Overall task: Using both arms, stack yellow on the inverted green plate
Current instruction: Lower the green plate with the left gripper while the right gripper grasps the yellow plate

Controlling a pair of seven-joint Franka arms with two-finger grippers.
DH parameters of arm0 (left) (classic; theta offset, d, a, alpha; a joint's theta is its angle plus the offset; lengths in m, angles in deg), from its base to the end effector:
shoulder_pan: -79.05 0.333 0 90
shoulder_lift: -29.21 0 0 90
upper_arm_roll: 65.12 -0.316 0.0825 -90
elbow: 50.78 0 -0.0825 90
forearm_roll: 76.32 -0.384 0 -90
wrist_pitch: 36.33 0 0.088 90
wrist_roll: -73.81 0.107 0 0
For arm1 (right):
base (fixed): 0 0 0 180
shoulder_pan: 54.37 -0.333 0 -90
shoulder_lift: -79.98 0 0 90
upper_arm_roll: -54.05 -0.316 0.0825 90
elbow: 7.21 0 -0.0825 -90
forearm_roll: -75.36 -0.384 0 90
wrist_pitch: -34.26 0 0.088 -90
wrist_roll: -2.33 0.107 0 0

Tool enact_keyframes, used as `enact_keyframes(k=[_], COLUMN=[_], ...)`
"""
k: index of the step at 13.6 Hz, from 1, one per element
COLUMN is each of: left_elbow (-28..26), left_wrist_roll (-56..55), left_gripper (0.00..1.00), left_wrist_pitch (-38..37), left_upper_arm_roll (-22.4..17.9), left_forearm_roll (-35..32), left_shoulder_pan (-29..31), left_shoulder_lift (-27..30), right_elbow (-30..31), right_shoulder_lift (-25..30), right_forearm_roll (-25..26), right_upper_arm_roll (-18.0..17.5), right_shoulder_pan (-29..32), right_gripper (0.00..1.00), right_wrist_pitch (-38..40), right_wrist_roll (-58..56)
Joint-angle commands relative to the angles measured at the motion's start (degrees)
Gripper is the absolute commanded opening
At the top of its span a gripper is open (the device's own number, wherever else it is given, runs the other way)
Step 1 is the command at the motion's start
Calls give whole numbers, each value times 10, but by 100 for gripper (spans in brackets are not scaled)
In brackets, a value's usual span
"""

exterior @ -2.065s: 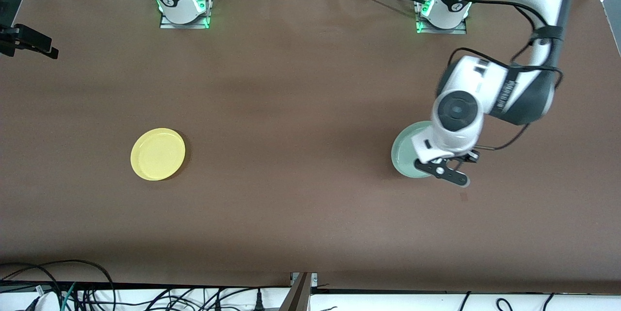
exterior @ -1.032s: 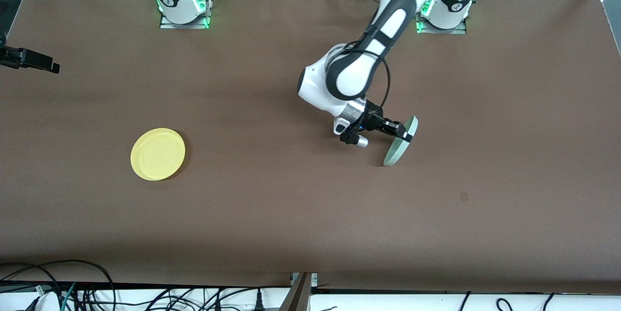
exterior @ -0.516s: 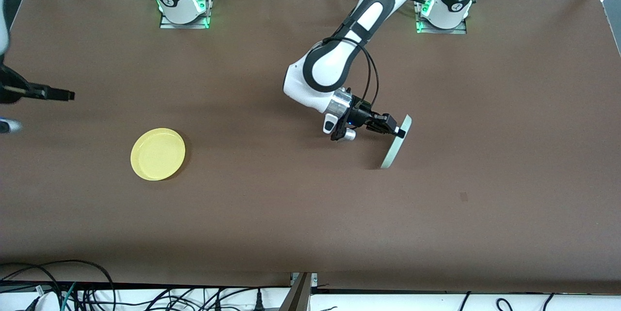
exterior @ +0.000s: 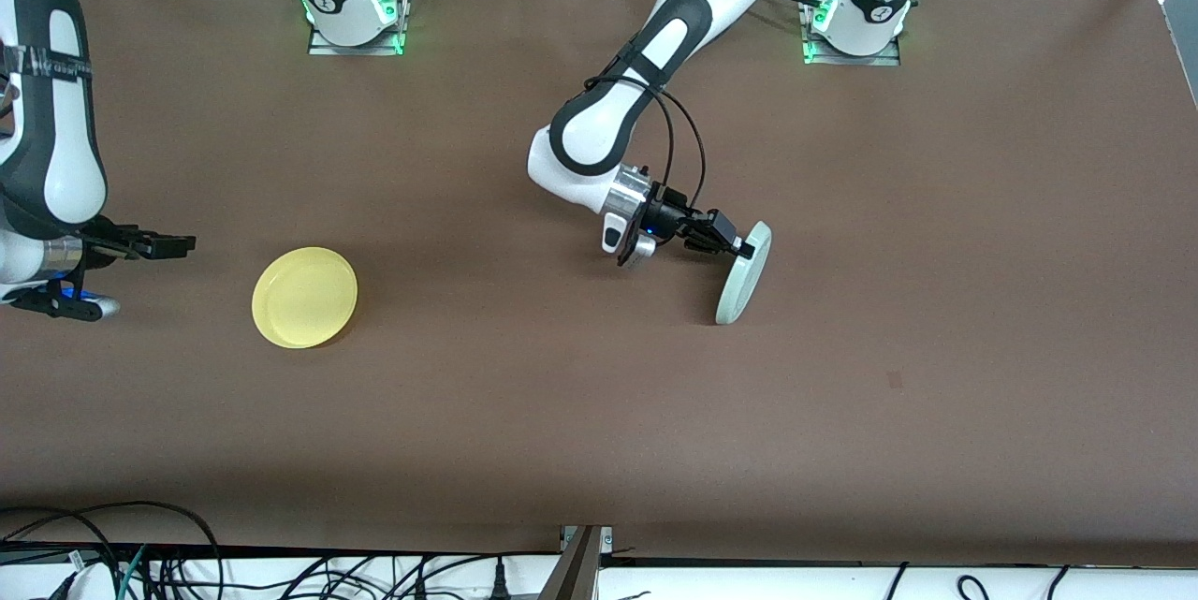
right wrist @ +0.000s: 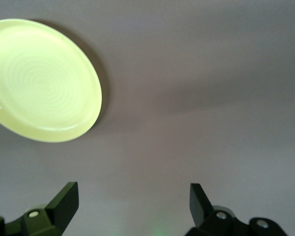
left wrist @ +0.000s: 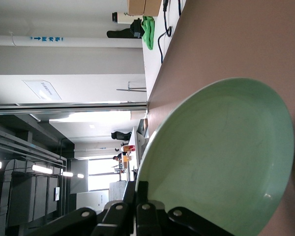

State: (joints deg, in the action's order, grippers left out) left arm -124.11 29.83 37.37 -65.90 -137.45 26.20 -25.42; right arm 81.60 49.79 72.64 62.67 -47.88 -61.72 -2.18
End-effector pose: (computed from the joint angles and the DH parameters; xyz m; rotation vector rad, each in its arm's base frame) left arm 0.4948 -0.4571 0.1968 -1.7290 0.3417 -0.2597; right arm 0.6272 -0.1520 0.3207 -3.0318 0.2957 0.6103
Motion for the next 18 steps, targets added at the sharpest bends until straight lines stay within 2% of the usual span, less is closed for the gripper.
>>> enact_keyframes(k=[1, 5, 6, 7, 8, 9, 11, 12, 15, 18], left_elbow=[24, 41, 53, 67, 71, 72, 98, 117, 176, 184], left_wrist_roll=[-41, -46, -41, -37, -37, -37, -37, -37, -48, -92], left_gripper=[0, 0, 4, 21, 44, 57, 93, 100, 100, 100], left_wrist_pitch=[-15, -8, -7, -7, 0, 12, 17, 17, 29, 87], left_upper_arm_roll=[-5, -2, -2, -2, -3, -3, -2, -2, -4, -2], left_forearm_roll=[1, 17, 31, 44, 47, 50, 68, 99, 211, 306], left_shoulder_pan=[-24, -30, -29, -28, -28, -28, -27, -24, -14, 19], left_shoulder_lift=[-36, -38, -38, -38, -38, -35, -33, -30, -26, 3], right_elbow=[0, 32, 42, 50, 59, 69, 90, 98, 102, 122], right_shoulder_lift=[-36, -52, -52, -52, -53, -53, -56, -58, -69, -71], right_forearm_roll=[-31, -58, -59, -59, -59, -59, -59, -59, -59, -60], right_upper_arm_roll=[-4, -6, -8, -9, -13, -21, -35, -43, -59, -61], right_shoulder_pan=[18, 19, 19, 17, 15, 15, 15, 15, 16, 16], right_gripper=[100, 100, 100, 100, 100, 100, 100, 100, 100, 100], right_wrist_pitch=[-43, -112, -131, -148, -166, -184, -231, -249, -280, -307], right_wrist_roll=[-34, -36, -36, -36, -36, -36, -36, -36, -36, -36])
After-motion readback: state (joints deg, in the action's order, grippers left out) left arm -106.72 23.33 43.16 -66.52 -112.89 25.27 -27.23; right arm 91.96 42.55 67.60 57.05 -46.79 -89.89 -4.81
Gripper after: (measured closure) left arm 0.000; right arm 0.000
